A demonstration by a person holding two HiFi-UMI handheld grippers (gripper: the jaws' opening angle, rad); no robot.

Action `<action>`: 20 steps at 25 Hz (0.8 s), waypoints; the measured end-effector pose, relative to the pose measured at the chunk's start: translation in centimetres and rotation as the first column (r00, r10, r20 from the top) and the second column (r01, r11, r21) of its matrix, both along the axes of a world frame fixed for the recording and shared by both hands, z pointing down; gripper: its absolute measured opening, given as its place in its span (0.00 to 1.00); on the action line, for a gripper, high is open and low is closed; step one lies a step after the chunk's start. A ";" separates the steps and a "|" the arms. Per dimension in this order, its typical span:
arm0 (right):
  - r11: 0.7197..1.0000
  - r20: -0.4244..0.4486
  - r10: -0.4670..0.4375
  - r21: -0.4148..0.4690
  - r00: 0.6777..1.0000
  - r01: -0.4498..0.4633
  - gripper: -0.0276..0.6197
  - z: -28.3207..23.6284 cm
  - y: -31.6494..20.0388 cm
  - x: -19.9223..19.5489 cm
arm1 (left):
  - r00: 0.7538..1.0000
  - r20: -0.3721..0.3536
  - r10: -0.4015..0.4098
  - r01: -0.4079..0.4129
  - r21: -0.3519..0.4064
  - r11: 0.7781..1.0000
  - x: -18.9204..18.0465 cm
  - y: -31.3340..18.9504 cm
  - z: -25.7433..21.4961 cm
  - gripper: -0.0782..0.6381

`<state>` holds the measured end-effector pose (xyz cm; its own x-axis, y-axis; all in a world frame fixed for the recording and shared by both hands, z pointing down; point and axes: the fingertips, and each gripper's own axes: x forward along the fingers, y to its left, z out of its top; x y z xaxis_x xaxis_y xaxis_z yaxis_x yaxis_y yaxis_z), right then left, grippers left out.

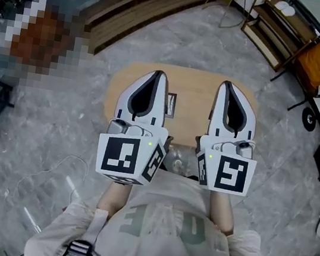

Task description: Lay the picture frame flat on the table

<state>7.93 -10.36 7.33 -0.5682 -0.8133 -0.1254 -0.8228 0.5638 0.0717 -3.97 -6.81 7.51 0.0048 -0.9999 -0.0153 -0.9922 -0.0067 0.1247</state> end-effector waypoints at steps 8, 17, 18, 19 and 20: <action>0.998 -0.076 0.018 -0.056 0.997 -0.022 0.05 4.5 2.3 3.6 | 0.990 0.111 -0.084 0.089 -0.036 0.995 1.8 2.1 2.7 0.12; 0.997 -0.076 -0.015 -0.078 0.997 0.010 0.05 4.9 2.8 3.7 | 0.987 0.149 -0.058 0.063 -0.025 0.998 3.7 2.4 2.1 0.12; 0.997 -0.073 -0.016 -0.083 0.997 0.010 0.05 5.0 2.8 3.8 | 0.987 0.151 -0.054 0.059 -0.029 0.998 3.9 2.4 2.2 0.12; 0.996 -0.069 -0.015 -0.089 0.997 0.009 0.05 5.1 2.8 3.9 | 0.987 0.152 -0.049 0.055 -0.033 0.998 4.2 2.4 2.3 0.12; 0.996 -0.068 -0.016 -0.093 0.998 0.010 0.05 5.2 2.8 4.0 | 0.987 0.153 -0.045 0.052 -0.039 0.998 4.4 2.4 2.4 0.12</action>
<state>11.93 -7.57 12.48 -0.5836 -0.8120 -0.0104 -0.8102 0.5814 0.0751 0.43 -4.45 9.91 -0.0446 -0.9987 0.0247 -0.9986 0.0439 -0.0280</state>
